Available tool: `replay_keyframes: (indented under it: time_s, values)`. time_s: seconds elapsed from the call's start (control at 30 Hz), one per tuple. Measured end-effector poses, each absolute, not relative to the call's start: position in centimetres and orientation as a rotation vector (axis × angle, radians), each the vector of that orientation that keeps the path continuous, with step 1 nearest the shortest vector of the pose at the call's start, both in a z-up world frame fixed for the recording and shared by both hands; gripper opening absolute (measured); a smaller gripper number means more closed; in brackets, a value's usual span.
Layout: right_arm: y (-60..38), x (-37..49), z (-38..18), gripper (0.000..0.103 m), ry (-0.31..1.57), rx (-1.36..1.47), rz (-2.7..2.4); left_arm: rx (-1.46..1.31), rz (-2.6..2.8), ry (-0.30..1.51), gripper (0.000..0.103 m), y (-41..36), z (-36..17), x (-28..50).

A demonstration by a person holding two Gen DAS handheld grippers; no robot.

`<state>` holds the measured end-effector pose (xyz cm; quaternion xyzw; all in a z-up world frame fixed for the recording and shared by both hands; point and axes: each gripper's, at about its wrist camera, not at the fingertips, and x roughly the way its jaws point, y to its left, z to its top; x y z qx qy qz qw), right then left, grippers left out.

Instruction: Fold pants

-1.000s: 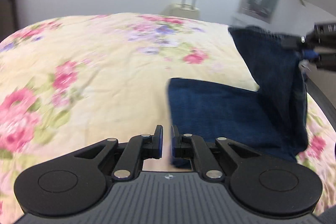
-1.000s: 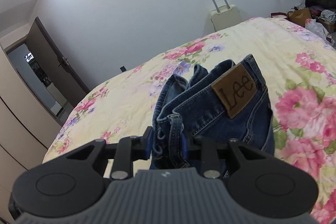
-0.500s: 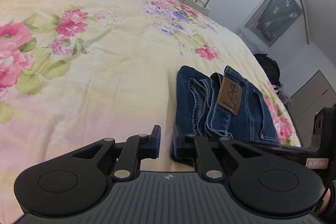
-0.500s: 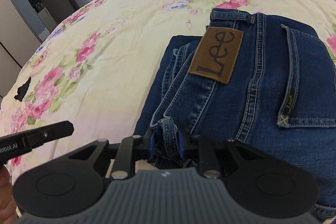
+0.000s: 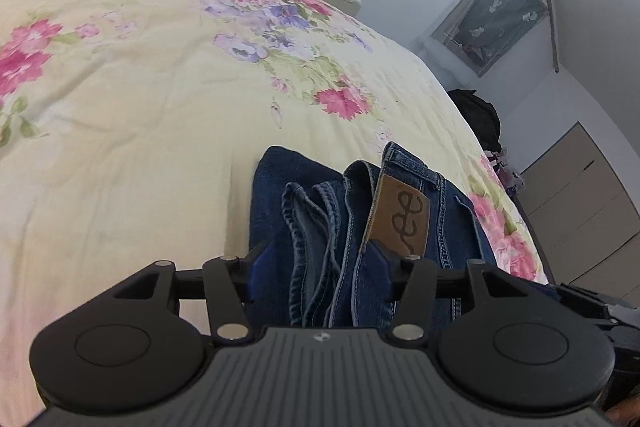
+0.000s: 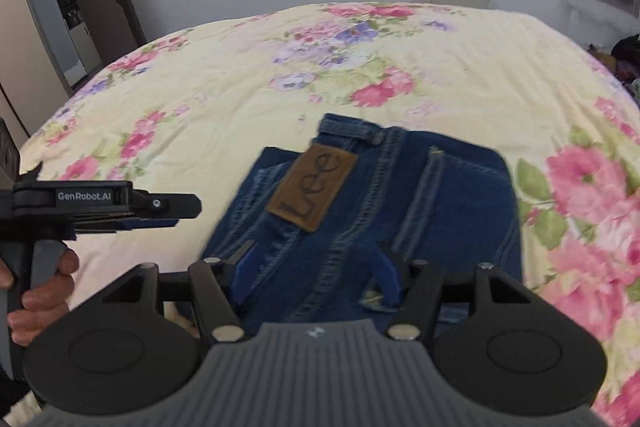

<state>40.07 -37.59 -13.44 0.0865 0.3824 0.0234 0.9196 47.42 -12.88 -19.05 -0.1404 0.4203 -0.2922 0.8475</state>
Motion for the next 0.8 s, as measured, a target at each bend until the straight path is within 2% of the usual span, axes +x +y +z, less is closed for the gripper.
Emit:
replay_keyframes:
  time_s: [0.07, 0.2, 0.3, 0.33, 0.5, 0.57, 0.6, 0.63, 0.73, 0.8]
  values:
    - [-39.6, 40.3, -14.2, 0.057, 0.784, 0.152, 0.015, -0.238, -0.653, 0.877, 0.067, -14.7, -19.5, 48.1]
    - [-43.5, 40.7, -15.9, 0.052, 0.788, 0.18, -0.021, -0.188, -0.673, 0.88, 0.069, -16.7, -20.7, 49.3]
    - [-44.8, 40.5, -16.7, 0.051, 0.765, 0.217, 0.01, -0.202, -0.712, 0.876, 0.069, -17.1, -21.0, 50.0]
    - [-44.9, 40.5, -16.9, 0.051, 0.755, 0.215, 0.016, -0.201, -0.721, 0.875, 0.061, -17.3, -20.9, 50.0]
    - [-45.9, 39.5, -17.2, 0.051, 0.702, 0.252, -0.042, -0.136, -0.72, 0.846, 0.05, -19.4, -19.9, 49.1]
    - [-46.6, 39.3, -17.5, 0.043, 0.706, 0.273, -0.073, -0.106, -0.687, 0.826, 0.03, -19.7, -19.5, 48.5]
    - [-46.9, 39.1, -17.6, 0.042, 0.712, 0.286, -0.086, -0.086, -0.654, 0.817, 0.011, -19.7, -19.0, 48.3]
    - [-47.1, 39.0, -17.7, 0.038, 0.715, 0.295, -0.094, -0.072, -0.619, 0.801, 0.004, -19.6, -18.4, 48.0]
    - [-47.3, 38.6, -17.4, 0.029, 0.719, 0.306, -0.09, -0.054, -0.608, 0.688, 0.003, -18.9, -15.1, 45.7]
    - [-47.1, 38.3, -16.8, 0.029, 0.705, 0.3, -0.075, -0.03, -0.598, 0.612, 0.003, -18.0, -13.2, 44.0]
